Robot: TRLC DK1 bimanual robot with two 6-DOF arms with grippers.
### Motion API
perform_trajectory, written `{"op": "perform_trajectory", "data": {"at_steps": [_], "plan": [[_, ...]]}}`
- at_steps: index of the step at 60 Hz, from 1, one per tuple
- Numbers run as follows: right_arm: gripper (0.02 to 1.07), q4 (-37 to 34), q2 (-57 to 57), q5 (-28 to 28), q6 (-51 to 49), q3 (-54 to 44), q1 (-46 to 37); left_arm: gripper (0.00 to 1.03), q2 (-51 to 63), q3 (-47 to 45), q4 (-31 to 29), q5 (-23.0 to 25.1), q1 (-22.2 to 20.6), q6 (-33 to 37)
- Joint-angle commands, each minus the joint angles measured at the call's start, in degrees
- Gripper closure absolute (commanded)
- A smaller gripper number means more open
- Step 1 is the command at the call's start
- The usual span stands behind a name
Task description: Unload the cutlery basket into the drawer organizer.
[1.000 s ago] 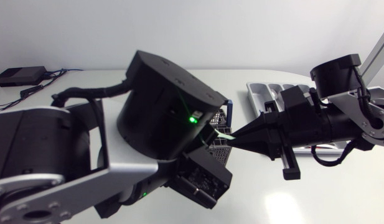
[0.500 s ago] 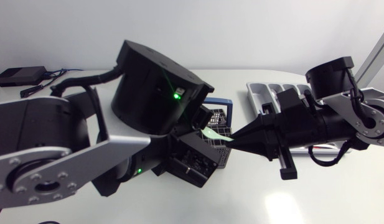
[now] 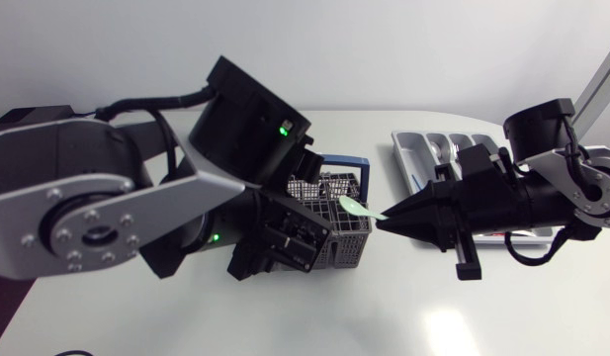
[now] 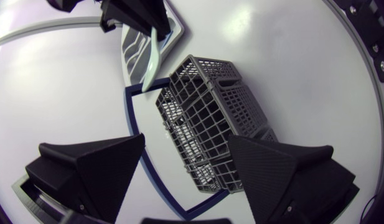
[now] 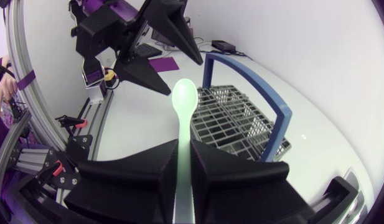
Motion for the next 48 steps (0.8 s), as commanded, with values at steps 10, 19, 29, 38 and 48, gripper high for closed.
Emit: {"op": "perform_trajectory", "data": {"at_steps": [10,19,29,38,48], "plan": [[1.0,-9.71,6.07,-1.26,-15.76,1.6,-9.93,0.06,4.01,10.42,-11.12,5.22,5.59,-10.43],[1.0,-22.27,13.19,-2.06,-31.93,7.75,-18.98,0.06,5.06,14.63,-16.05,8.2,8.49,-14.47],[1.01,-37.13,22.85,-1.88,-51.27,15.57,-28.3,0.06,5.68,16.92,-20.18,10.49,11.12,-17.2],[1.01,-40.73,30.85,0.49,-59.53,21.72,-34.8,0.06,6.56,20.17,-23.96,13.57,13.59,-20.19],[1.01,-40.99,38.94,3.48,-64.71,29.11,-39.46,0.06,7.7,21.93,-26.33,15.67,16.31,-22.65]]}}
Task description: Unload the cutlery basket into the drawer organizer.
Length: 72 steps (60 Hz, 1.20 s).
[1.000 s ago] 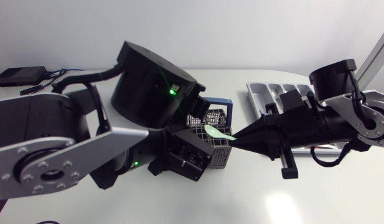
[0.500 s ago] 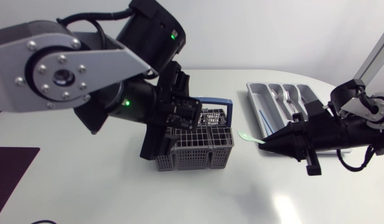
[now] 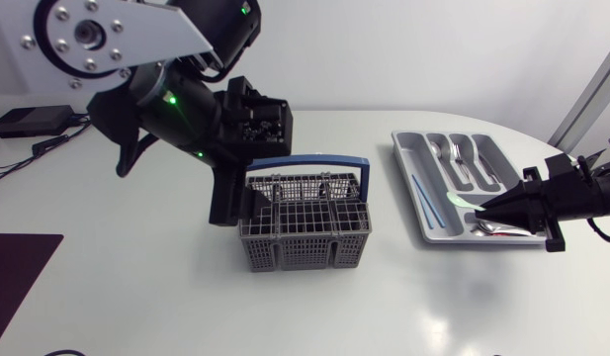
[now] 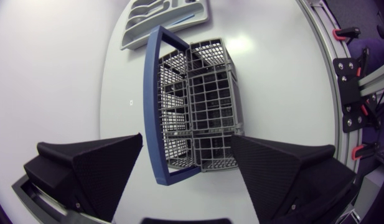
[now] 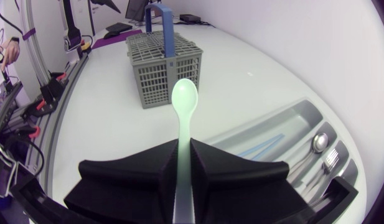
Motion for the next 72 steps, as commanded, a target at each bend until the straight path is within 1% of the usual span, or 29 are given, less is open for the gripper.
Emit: {"op": "perform_trajectory", "data": {"at_steps": [1,11,25,34,44,53,69,71,72], "plan": [[1.01,-1.02,4.36,1.25,-6.21,3.56,-2.22,0.06,1.43,2.02,-1.37,1.45,1.51,-2.67],[1.01,0.04,9.46,4.24,-11.39,7.25,-4.68,0.06,1.69,1.84,-2.33,2.5,3.97,-4.6],[1.01,4.26,14.12,7.49,-13.94,11.38,-6.61,0.05,0.55,1.75,-3.3,5.23,7.67,-6.71],[1.01,6.63,18.07,9.52,-14.91,15.16,-8.19,0.05,-0.77,-0.36,-3.3,5.67,9.16,-7.86],[1.01,9.53,20.36,11.62,-15.52,15.86,-9.69,0.05,-1.47,-1.5,-3.13,5.75,9.42,-8.91],[1.01,10.5,20.8,11.71,-15.61,15.69,-9.86,0.05,-1.21,-1.5,-2.51,5.93,9.6,-9.44],[1.01,15.59,20.01,11.98,-15.44,11.91,-8.46,0.05,-0.42,0.08,-2.16,6.02,8.37,-9.88],[1.0,15.94,19.74,11.98,-15.26,11.56,-8.28,0.05,-0.42,0.26,-2.16,6.11,8.37,-9.88],[0.99,16.03,19.66,11.98,-15.26,11.38,-8.19,0.05,-0.42,0.35,-2.16,6.11,8.28,-9.88]]}}
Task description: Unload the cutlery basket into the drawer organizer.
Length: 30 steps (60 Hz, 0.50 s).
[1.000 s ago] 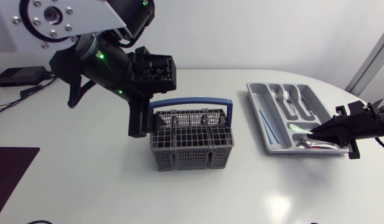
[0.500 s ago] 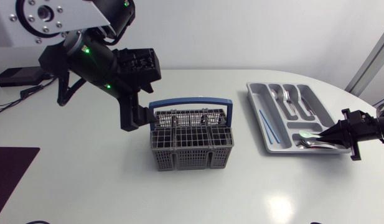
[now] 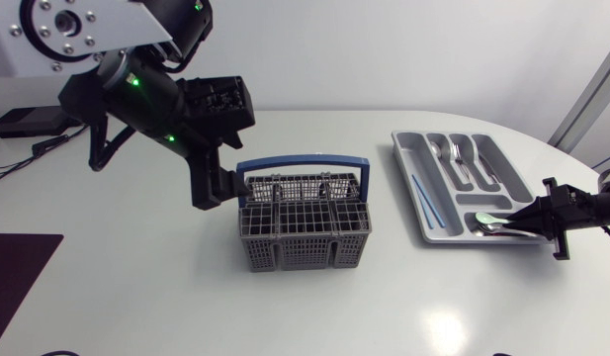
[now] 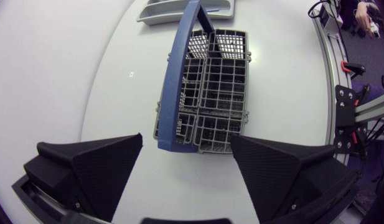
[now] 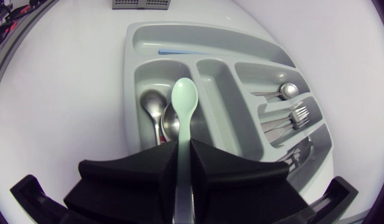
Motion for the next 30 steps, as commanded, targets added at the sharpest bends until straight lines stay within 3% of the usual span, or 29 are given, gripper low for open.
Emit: {"op": "perform_trajectory", "data": {"at_steps": [1,4,8,11,30], "plan": [[0.96,0.78,0.07,0.44,-1.6,-2.35,0.94,0.05,-0.05,0.79,0.09,0.66,-0.59,-1.35],[0.87,1.13,-0.45,0.35,-1.51,-2.79,1.12,0.05,-0.05,0.87,0.0,0.66,-0.59,-1.35],[0.68,1.22,-1.42,0.08,-1.33,-3.14,1.38,0.05,-0.05,0.79,0.0,0.66,-0.59,-1.35],[0.6,1.13,-2.21,-0.53,-0.98,-3.23,1.56,0.05,-0.14,0.79,0.0,0.66,-0.59,-1.44],[0.37,-2.47,-10.83,-5.72,1.39,-5.25,1.82,0.05,-2.69,-1.5,0.0,0.66,1.78,-1.62]]}}
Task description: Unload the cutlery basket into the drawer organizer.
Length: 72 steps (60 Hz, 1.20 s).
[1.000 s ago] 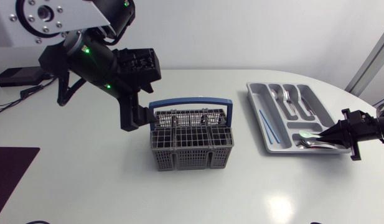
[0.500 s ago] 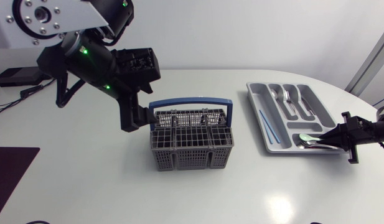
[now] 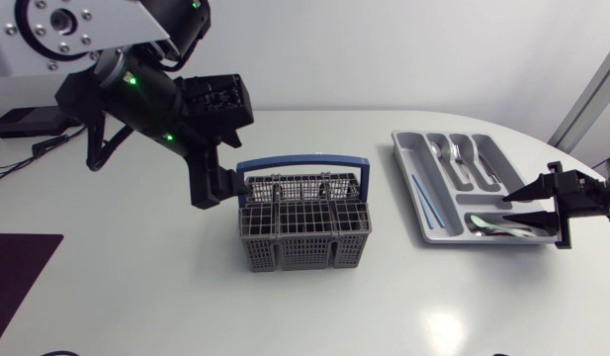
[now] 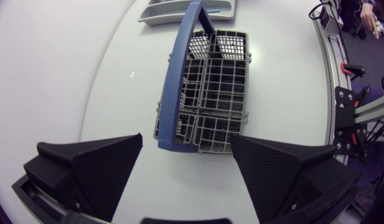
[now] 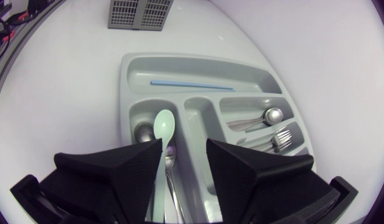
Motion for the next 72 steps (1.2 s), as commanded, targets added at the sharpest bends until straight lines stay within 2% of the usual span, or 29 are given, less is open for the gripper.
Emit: {"op": "perform_trajectory", "data": {"at_steps": [1,13,22,33,40,44,48,53,60,72], "plan": [[0.37,-2.02,-4.12,-1.08,0.56,-2.8,0.45,0.05,-2.4,-1.85,0.09,0.64,1.56,-1.14],[0.35,-7.82,-13.35,-6.36,4.34,-7.37,2.2,0.05,-5.74,-6.69,2.55,1.96,4.38,-0.87],[0.35,-8.17,-22.14,-8.47,10.4,-15.02,6.95,0.06,-8.47,-12.57,6.16,3.01,7.01,-0.78],[0.35,-5.27,-29.61,-11.37,26.31,-18.89,15.04,0.06,-11.63,-19.17,10.55,5.48,10.88,-0.61],[0.35,2.99,-33.21,-11.45,38.88,-22.93,21.54,0.06,-12.42,-23.56,13.72,7.06,12.81,-0.08],[0.35,12.48,-35.32,-9.43,48.37,-27.15,26.29,0.06,-11.98,-25.93,16.79,7.14,12.81,-0.34],[0.35,24.88,-37.52,-5.13,59.53,-32.07,31.82,0.06,-10.66,-28.13,20.04,7.14,12.55,-0.61],[0.34,35.34,-38.66,-0.38,68.15,-36.2,37.27,0.06,-8.64,-29.54,22.42,7.23,11.85,-0.96],[0.34,39.99,-37.34,3.93,73.6,-37.52,42.46,0.06,-4.86,-29.8,26.11,7.5,10.88,-1.58],[0.34,42.98,-33.56,6.56,76.32,-37.17,43.86,0.06,-0.64,-28.22,28.74,7.5,9.21,-2.37]]}}
